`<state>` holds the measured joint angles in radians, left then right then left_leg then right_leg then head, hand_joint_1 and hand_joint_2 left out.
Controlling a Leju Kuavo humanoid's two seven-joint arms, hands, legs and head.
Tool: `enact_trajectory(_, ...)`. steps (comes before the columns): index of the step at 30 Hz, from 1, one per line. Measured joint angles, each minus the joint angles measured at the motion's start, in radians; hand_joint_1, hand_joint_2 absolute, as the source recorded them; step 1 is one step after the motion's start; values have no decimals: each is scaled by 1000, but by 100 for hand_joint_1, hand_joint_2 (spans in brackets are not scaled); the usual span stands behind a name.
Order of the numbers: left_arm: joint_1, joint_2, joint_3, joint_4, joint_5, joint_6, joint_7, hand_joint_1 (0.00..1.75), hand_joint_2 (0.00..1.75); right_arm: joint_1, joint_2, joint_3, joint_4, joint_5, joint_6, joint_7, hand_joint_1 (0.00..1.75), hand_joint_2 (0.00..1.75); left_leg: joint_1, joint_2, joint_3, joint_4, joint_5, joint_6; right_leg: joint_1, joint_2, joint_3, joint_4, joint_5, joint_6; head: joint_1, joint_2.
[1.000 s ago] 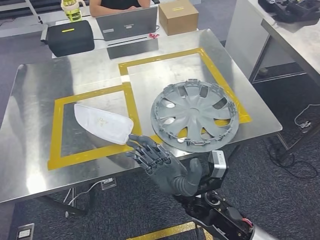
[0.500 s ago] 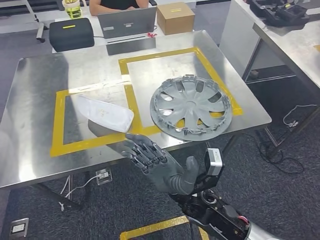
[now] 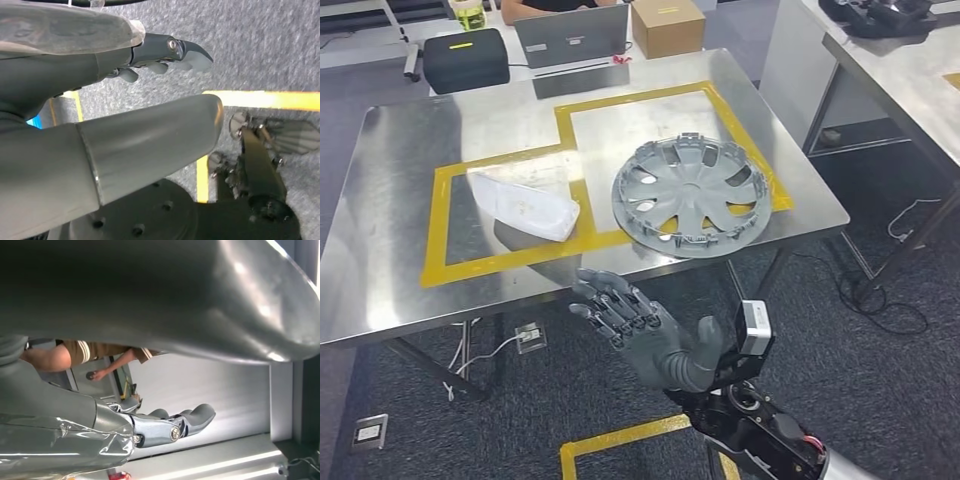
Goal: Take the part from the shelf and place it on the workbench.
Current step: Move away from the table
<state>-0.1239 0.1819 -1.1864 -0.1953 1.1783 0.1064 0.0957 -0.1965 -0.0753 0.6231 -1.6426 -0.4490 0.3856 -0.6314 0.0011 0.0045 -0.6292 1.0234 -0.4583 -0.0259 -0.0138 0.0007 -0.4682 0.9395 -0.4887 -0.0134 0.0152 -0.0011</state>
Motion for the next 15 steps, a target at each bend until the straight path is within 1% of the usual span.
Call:
enact_trajectory(1, 0, -1, 0, 0, 0, 0, 0, 0, 0, -1, 0, 1, 0, 0, 0, 0, 0, 0, 2, -1, -22, 61, -52, -6, 1, -1, -11, 0, 10, -5, -7, 0)
enact_trajectory(2, 0, -1, 0, 0, 1, 0, 0, 0, 0, -1, 0, 1, 1, 0, 0, 0, 0, 0, 5, -1, -43, 130, -98, -11, 1, -2, -26, 1, 20, -9, -13, 0)
enact_trajectory(3, 0, -1, 0, 0, 1, 0, 0, 0, 0, -1, 0, 2, 1, 0, 0, 0, 0, 0, 7, -1, -56, 188, -124, -15, 1, -2, -40, 1, 30, -9, -17, 0)
enact_trajectory(4, 0, -2, 0, 0, 1, 0, 0, 0, 0, -1, 0, 2, 2, 0, 0, 0, 0, 0, 9, -1, -56, 218, -125, -17, 1, -2, -53, 2, 39, -8, -20, 0)
enact_trajectory(5, 0, -2, 0, 0, 1, 0, 0, 0, 0, -1, 0, 2, 3, 0, 0, 0, 0, 0, 11, -1, -38, 214, -105, -18, 1, -2, -64, 3, 48, -7, -22, 0)
enact_trajectory(6, 0, -2, 0, 0, 1, 0, 0, 0, 0, -1, 0, 3, 3, 0, 0, 0, 0, 0, 13, -1, -1, 170, -74, -18, 1, -2, -73, 3, 55, -4, -23, 0)
enact_trajectory(7, -1, -2, 0, 0, 1, 0, 0, 0, 0, -1, 0, 3, 4, 0, 0, 0, 0, 0, 14, -1, 50, 99, -47, -15, 0, -1, -79, 3, 62, -1, -25, 0)
enact_trajectory(8, -1, -1, 0, 0, 1, 0, 0, 0, 0, -1, 0, 3, 4, 0, 0, 0, 0, 0, 13, -2, 105, 18, -30, -11, 2, -1, -84, 5, 68, 4, -26, 0)
enact_trajectory(9, -2, 0, 0, 0, 1, 0, 0, 0, 0, -2, 0, 3, 4, 0, 0, 0, 0, 0, 12, -3, 147, -50, -24, -6, 3, -1, -88, 5, 74, 9, -26, 0)
enact_trajectory(10, -3, 0, 0, 0, 1, 0, 0, 0, 0, -3, 0, 3, 4, 0, 0, 0, 0, 0, 9, -3, 172, -93, -25, -2, 4, -2, -91, 6, 79, 16, -25, 0)
enact_trajectory(11, -4, 1, 0, 0, 1, 0, 0, 0, 0, -3, 0, 3, 4, 0, 0, 0, 0, 0, 6, -4, 179, -112, -26, 2, 5, -2, -94, 6, 85, 22, -24, 0)
enact_trajectory(12, -4, 1, 0, 0, 1, 0, 0, 0, 0, -3, 0, 3, 5, 0, 0, 0, 0, 0, 7, -3, 176, -117, -24, 10, 5, -2, -97, 6, 91, 28, -22, 0)
enact_trajectory(13, -4, 0, 0, 0, 1, 0, 0, 0, 0, -3, 0, 4, 5, 0, 0, 0, 0, 44, 8, -1, 171, -118, -18, 19, 4, -2, -101, 12, 86, 34, -21, 0)
enact_trajectory(14, -4, 0, 0, 0, 1, 0, 0, 0, 0, -3, 0, 5, 5, 0, -1, 0, 0, 87, 9, 1, 165, -120, -12, 30, 4, -1, -109, 31, 66, 38, -18, 0)
enact_trajectory(15, -3, 0, 0, 0, 1, 0, -1, 0, 0, -3, 0, 6, 5, 1, -2, 0, 0, 131, 11, 4, 158, -122, -4, 40, 3, -1, -123, 68, 29, 41, -13, 0)
